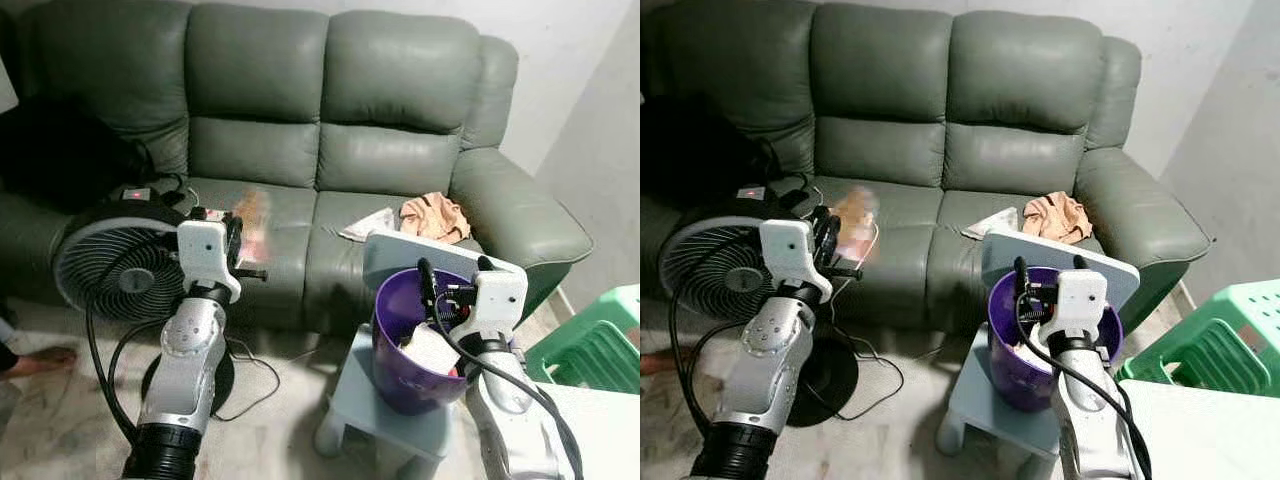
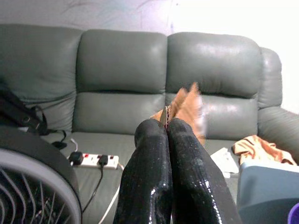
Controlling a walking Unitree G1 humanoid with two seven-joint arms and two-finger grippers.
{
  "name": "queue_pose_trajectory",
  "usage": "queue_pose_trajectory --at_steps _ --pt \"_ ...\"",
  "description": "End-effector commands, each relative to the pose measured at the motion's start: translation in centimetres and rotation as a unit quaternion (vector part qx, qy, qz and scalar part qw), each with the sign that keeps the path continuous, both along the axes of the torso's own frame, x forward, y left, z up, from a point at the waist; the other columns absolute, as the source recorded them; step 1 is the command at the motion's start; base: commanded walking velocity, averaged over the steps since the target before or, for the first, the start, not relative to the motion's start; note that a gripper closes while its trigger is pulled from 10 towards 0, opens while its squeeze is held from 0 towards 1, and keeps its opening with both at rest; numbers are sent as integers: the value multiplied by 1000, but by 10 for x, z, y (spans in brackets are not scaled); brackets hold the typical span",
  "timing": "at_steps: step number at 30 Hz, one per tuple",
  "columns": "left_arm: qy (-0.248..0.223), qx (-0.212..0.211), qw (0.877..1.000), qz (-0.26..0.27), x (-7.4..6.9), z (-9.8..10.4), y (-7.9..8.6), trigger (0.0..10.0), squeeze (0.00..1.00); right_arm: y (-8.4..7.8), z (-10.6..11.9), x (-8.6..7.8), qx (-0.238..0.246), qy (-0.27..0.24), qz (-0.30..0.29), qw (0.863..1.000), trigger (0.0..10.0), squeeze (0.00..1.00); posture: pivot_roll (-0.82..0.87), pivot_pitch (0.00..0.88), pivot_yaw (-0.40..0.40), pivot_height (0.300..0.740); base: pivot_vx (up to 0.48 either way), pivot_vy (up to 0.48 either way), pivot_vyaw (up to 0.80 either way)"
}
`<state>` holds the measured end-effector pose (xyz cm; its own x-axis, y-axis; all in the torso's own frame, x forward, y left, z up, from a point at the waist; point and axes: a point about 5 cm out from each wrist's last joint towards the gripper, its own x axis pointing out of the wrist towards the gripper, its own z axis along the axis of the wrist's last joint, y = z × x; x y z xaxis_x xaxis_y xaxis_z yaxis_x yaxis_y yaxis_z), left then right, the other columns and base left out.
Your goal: Picking trash to rubbish bin
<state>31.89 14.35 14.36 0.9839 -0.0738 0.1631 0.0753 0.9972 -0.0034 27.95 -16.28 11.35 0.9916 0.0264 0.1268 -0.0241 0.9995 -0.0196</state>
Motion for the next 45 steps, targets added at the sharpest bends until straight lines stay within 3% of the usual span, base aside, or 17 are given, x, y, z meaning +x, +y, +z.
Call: queue_pose_trajectory --at_steps 1,16,28,40,45 --pt "-5 3 1000 8 2 5 2 10000 0 -1 0 2 0 5 1 1000 10000 0 -38 0 -54 740 0 0 -788" --pt "-12 0 1000 -3 2 7 0 10000 0 0 -1 3 1 11 3 1000 10000 0 -35 0 -51 740 0 0 -783" --pt "-17 0 1000 -1 1 8 -1 10000 0 -1 -1 1 10 7 -2 1000 10000 0 -36 0 -51 740 272 0 -769" --pt "-31 8 999 -8 -2 10 -5 10000 0 -1 0 0 9 3 -1 1000 10000 0 -35 0 -53 740 0 0 0" --pt "-10 25 999 -39 -3 1 -11 10000 0 -2 2 2 6 1 -6 1000 10000 0 -34 0 -56 740 0 0 0"
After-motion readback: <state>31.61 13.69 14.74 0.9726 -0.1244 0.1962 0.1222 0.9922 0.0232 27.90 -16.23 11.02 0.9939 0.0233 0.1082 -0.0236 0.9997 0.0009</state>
